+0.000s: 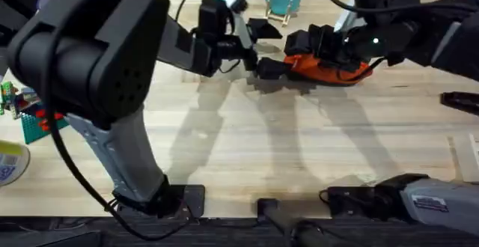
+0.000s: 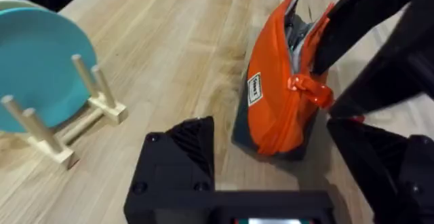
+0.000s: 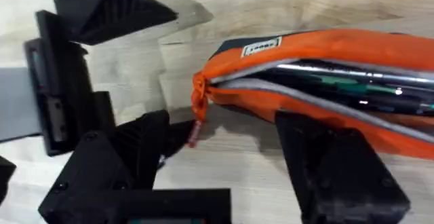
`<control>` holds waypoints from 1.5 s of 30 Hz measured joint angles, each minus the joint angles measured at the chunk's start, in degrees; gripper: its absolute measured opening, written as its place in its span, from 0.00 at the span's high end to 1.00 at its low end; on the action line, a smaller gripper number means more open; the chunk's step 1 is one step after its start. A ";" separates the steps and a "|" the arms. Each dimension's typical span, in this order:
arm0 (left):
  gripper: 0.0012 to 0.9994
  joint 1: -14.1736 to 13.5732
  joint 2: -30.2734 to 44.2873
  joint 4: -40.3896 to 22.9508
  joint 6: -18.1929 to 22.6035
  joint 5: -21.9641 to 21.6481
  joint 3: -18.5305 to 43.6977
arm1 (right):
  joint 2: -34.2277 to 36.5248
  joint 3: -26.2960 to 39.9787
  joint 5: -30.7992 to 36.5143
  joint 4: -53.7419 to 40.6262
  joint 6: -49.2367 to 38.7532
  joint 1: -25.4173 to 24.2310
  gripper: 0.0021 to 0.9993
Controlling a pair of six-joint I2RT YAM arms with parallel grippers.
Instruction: Unzip the bag, pick up the pens from the table one at a time and place them inside, then zip the bag closed.
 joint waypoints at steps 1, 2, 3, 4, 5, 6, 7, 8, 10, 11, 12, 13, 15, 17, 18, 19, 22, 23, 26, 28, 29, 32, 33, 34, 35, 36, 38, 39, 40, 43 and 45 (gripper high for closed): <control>0.00 0.86 0.00 0.02 0.00 1.24 0.00 | 0.00 0.00 -0.01 0.10 0.02 0.00 0.06; 0.00 1.50 0.00 0.02 0.02 2.27 0.00 | 0.00 0.00 0.01 0.15 0.00 0.00 0.06; 0.00 2.10 0.00 -0.15 0.08 3.31 0.00 | 0.00 0.00 -0.01 0.19 0.01 0.00 0.06; 0.00 2.56 0.00 -0.41 0.13 4.26 0.00 | 0.00 0.00 -0.01 0.25 0.02 0.00 0.06; 0.00 2.85 0.00 -0.60 0.24 5.09 0.00 | 0.00 0.00 -0.01 0.26 0.11 0.00 0.06; 0.00 3.10 0.00 -0.86 0.47 6.11 0.00 | 0.00 0.00 -0.01 0.26 0.20 0.00 0.06; 0.00 3.25 0.00 -1.01 0.70 6.99 0.00 | 0.00 0.00 -0.01 0.30 0.30 0.00 0.06; 0.00 3.37 0.02 -1.09 0.89 7.94 0.00 | 0.00 0.00 -0.01 0.30 0.46 0.00 0.06; 0.00 3.57 0.00 -1.11 1.17 9.55 0.00 | 0.00 0.00 -0.01 0.30 1.07 0.00 0.06; 0.00 3.71 0.00 -1.11 1.30 10.34 0.00 | 0.00 0.00 -0.01 0.32 1.58 0.00 0.06; 0.00 3.84 0.00 -1.14 1.42 10.94 0.00 | 0.00 0.00 -0.01 0.32 1.98 0.00 0.06; 0.00 4.04 0.00 -1.22 1.53 11.53 0.00 | 0.00 0.00 -0.01 0.35 2.39 0.00 0.06; 0.00 4.55 0.02 -1.46 1.79 12.52 0.00 | 0.00 0.00 -0.01 0.56 3.23 0.00 0.06; 0.00 5.24 0.00 -2.72 2.26 13.24 0.00 | 0.03 0.00 -0.01 0.89 3.62 0.02 0.06; 0.00 5.64 0.00 -3.60 2.54 13.63 0.00 | 0.17 0.00 -0.01 1.09 3.75 0.04 0.06; 0.00 6.07 0.02 -4.52 2.98 13.95 0.00 | 0.44 0.00 -0.01 1.34 3.85 0.15 0.06; 0.00 7.06 0.02 -7.20 4.28 14.93 0.00 | 1.70 0.00 0.01 2.39 4.06 0.80 0.06; 0.00 7.31 0.00 -7.68 4.74 15.29 0.00 | 2.16 0.00 0.01 2.81 4.07 1.08 0.06; 0.00 7.61 0.00 -8.02 5.71 15.94 0.00 | 3.31 0.00 0.03 3.87 4.18 1.97 0.09; 0.00 7.61 0.00 -8.12 6.17 16.46 0.00 | 3.62 -0.02 0.00 4.45 4.34 2.35 0.13; 0.00 7.61 0.00 -8.13 6.34 16.64 0.00 | 3.65 -0.02 -0.01 4.70 4.49 2.40 0.16; 0.00 7.61 0.02 -8.13 6.58 16.81 0.00 | 3.65 -0.02 -0.01 5.24 4.92 2.49 0.26; 0.00 7.61 0.02 -8.13 6.60 16.83 0.00 | 3.65 -0.02 -0.01 5.26 4.97 2.49 0.30; 0.00 7.61 0.00 -8.13 6.60 16.84 0.00 | 3.65 -0.02 0.00 5.29 5.08 2.49 0.33; 0.00 7.61 0.00 -8.13 6.60 16.93 0.00 | 3.65 -0.02 0.00 5.29 5.11 2.49 0.36; 0.00 7.61 0.00 -8.13 6.62 17.01 0.00 | 3.65 -0.02 -0.01 5.29 5.14 2.49 0.38; 0.00 7.61 0.00 -8.13 6.66 17.17 0.00 | 3.65 -0.02 0.00 5.31 5.12 2.49 0.43; 0.00 7.61 0.02 -8.13 6.71 17.23 0.00 | 3.65 -0.02 -0.01 5.31 5.18 2.49 0.46; 0.00 7.61 0.00 -8.13 6.75 17.23 0.00 | 3.65 -0.02 0.01 5.29 5.15 2.49 0.51; 0.00 7.61 0.00 -8.13 6.78 17.25 0.00 | 3.65 -0.02 -0.01 5.29 5.31 2.49 0.62; 0.00 7.61 0.00 -8.13 6.78 17.25 0.00 | 3.65 -0.02 0.01 5.22 5.35 2.49 0.72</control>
